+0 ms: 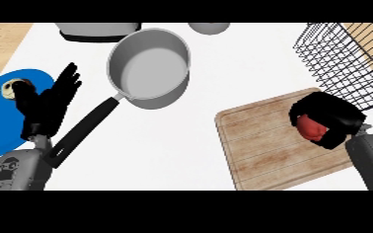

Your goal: Pick the bell pepper from the cutting board and place it in the basket

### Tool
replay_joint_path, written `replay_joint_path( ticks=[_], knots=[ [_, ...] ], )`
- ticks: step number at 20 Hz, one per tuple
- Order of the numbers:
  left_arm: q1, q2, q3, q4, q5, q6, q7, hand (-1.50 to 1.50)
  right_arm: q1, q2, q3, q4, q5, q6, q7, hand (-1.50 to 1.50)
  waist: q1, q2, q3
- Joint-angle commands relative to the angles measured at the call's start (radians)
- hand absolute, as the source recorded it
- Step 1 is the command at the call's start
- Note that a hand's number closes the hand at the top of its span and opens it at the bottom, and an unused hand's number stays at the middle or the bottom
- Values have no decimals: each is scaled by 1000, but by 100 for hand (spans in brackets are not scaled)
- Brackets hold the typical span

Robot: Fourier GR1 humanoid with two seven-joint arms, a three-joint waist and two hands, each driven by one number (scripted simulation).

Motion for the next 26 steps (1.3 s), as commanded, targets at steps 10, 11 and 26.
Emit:
replay_joint_path(
  ticks=[10, 11, 26],
  knots=[
    [-7, 16, 18, -31, 8, -28, 23, 0, -136, 284, -286, 156, -43, 5, 581, 150, 19, 15, 10],
    [-4, 9, 15, -22, 9, -28, 23, 0, -145, 292, -316, 155, -51, 0, 624, 150, 10, 21, 9],
    [-87, -21, -41, 5, -2, -57, 13, 0, -628, 519, -484, 119, -4, -712, 1358, 150, 144, 40, 2]
  ],
)
